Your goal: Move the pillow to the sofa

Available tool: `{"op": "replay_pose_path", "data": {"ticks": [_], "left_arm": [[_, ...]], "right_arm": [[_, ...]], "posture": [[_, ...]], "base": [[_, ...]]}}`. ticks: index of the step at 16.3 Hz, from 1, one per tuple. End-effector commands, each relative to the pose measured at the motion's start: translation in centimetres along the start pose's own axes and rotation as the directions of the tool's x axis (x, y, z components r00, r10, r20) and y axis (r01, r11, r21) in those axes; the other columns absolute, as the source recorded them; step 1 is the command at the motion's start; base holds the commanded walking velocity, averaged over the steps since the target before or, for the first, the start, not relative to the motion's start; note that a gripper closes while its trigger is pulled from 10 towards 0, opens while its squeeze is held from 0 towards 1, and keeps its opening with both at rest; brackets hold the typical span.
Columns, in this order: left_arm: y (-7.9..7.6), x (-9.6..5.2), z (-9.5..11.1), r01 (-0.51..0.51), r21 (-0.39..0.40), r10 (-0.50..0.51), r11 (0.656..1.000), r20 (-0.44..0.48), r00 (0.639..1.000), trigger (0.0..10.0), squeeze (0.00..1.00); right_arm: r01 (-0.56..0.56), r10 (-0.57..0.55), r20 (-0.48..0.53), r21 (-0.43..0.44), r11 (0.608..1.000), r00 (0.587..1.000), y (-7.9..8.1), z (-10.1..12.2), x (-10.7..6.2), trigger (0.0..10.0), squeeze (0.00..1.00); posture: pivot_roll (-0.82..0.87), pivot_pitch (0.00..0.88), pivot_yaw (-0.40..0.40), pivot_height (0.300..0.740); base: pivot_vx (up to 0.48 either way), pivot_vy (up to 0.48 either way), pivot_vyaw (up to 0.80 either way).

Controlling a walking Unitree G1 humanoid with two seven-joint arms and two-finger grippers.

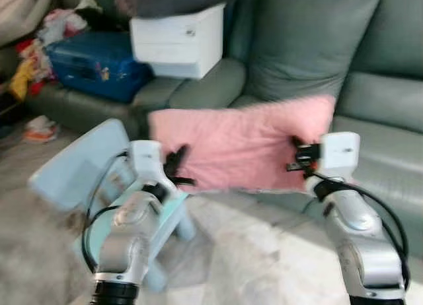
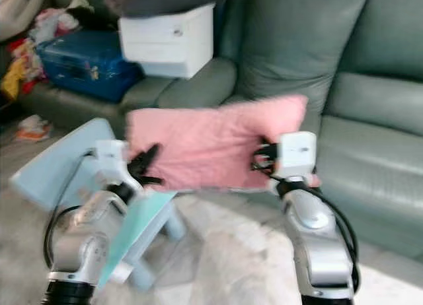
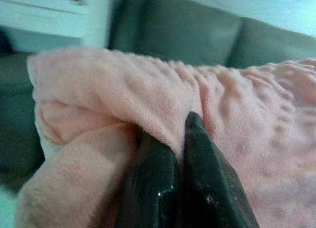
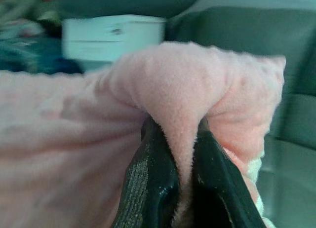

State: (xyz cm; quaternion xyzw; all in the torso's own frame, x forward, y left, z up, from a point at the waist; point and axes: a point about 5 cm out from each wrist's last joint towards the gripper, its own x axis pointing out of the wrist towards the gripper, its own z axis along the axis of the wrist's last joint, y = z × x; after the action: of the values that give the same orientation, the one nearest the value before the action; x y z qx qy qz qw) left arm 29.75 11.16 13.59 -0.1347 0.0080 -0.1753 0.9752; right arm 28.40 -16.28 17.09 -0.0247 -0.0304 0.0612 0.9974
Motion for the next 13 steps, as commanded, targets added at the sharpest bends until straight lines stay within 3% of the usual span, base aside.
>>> {"op": "replay_pose_path", "data": {"ticks": [1, 13], "left_arm": [[0.88, -0.30, 0.95, -0.020, 0.021, 0.019, 1.000, 0.033, 0.999, 10.0, 0.00], [0.55, -0.33, 0.85, -0.008, 0.014, 0.008, 1.000, 0.031, 1.000, 10.0, 0.00]], "right_arm": [[-0.038, 0.038, 0.049, 0.005, 0.999, 0.998, 1.05, 1.08, 0.19, 10.0, 0.00], [-0.042, 0.042, 0.047, 0.004, 0.999, 0.998, 1.14, 1.12, 0.20, 10.0, 0.00]], "posture": [[-0.15, 0.003, 0.059, 0.740], [-0.16, 0.008, 0.058, 0.740]], "base": [[0.292, 0.000, -0.66], [0.270, 0.000, -0.63]]}}
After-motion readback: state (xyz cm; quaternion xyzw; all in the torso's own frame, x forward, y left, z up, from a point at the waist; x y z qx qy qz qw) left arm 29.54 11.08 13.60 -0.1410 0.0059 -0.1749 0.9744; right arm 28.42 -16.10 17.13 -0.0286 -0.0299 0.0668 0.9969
